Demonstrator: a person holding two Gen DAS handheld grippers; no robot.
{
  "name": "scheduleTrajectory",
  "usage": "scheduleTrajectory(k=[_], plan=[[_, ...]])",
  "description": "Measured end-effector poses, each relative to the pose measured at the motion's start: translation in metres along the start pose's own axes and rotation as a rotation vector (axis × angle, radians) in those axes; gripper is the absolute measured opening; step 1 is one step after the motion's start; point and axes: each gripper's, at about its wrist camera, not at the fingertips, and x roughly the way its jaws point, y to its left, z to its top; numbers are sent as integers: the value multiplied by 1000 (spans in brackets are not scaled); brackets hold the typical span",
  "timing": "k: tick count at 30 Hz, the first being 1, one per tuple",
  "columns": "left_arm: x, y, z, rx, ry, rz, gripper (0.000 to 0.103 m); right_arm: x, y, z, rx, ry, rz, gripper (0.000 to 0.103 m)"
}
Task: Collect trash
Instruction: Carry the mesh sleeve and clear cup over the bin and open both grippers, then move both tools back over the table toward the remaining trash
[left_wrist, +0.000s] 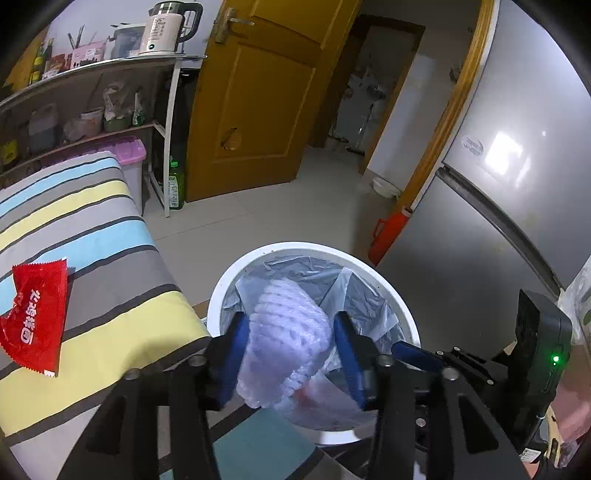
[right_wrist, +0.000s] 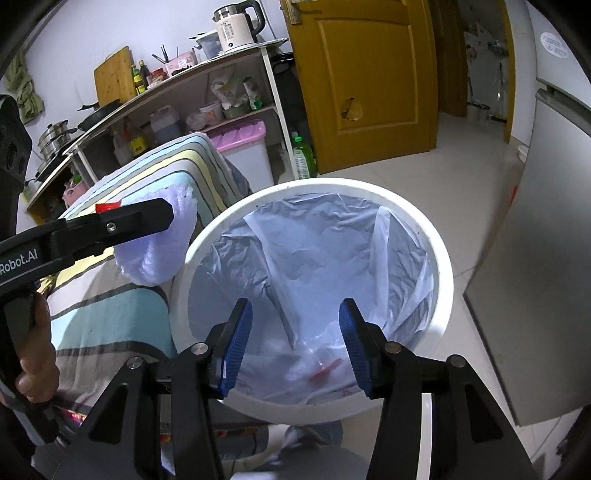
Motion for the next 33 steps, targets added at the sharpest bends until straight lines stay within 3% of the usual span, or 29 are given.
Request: scheduleTrajectory(k=[7, 14, 23, 33], plan=[[-11, 0, -1, -4, -25, -6, 53, -11, 4, 1, 1, -24, -6, 50], [-47, 4, -7, -2, -97, 18, 53, -36, 18, 3, -21, -81, 20, 50], [-115, 25, -34, -18, -206, 132, 53, -64, 58, 3, -100, -150, 80, 50], [-178, 70, -73, -100, -259, 247, 53, -60, 122, -10, -205, -112, 185, 50]])
